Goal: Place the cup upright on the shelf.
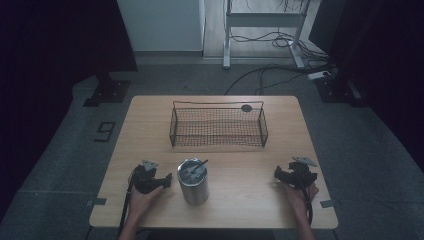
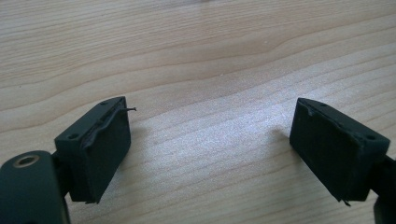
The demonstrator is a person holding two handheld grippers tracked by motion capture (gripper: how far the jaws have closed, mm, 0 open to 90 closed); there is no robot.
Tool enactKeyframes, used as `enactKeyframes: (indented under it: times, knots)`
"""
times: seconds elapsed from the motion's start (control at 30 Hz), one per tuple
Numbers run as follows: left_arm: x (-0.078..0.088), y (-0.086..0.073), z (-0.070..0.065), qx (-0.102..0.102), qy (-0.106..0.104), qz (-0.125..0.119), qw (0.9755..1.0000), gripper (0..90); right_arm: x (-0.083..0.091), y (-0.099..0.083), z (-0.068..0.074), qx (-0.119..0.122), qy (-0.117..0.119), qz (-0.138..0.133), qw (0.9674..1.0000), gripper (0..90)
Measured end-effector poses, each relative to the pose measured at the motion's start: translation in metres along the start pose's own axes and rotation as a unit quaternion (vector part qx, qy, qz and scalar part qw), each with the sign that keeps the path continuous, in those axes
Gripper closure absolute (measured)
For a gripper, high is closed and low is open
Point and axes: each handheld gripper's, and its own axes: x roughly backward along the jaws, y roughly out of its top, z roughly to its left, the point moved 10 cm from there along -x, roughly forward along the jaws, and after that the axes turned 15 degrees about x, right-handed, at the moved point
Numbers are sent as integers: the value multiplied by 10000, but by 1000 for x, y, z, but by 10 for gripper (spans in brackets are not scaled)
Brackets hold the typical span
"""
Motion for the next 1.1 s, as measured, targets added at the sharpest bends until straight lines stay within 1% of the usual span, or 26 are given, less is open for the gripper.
enactKeyframes:
  times: [0.3,0.77,0.83,0.9,1.0,1.03,1.1]
  knots:
    - [-2,1,-1,-49,-38,25,10000,111,1,-1,0,63,74,-19,10000,48]
    - [-1,1,-1,-50,-36,25,10000,112,1,-1,0,80,73,-25,9999,47]
    - [-1,1,-1,-54,-52,18,10000,127,0,-1,0,91,85,-29,9999,46]
    - [1,0,-1,-74,-48,-15,10000,146,0,-1,0,97,90,-29,9999,46]
    - [4,-1,-1,-160,-21,-35,9999,147,0,-1,0,107,96,-30,9999,45]
    - [6,0,-1,-152,-41,-52,9999,147,0,-1,-1,109,98,-30,9999,45]
    - [10,2,-3,-80,-145,-94,9998,148,0,-1,-1,110,98,-30,9999,45]
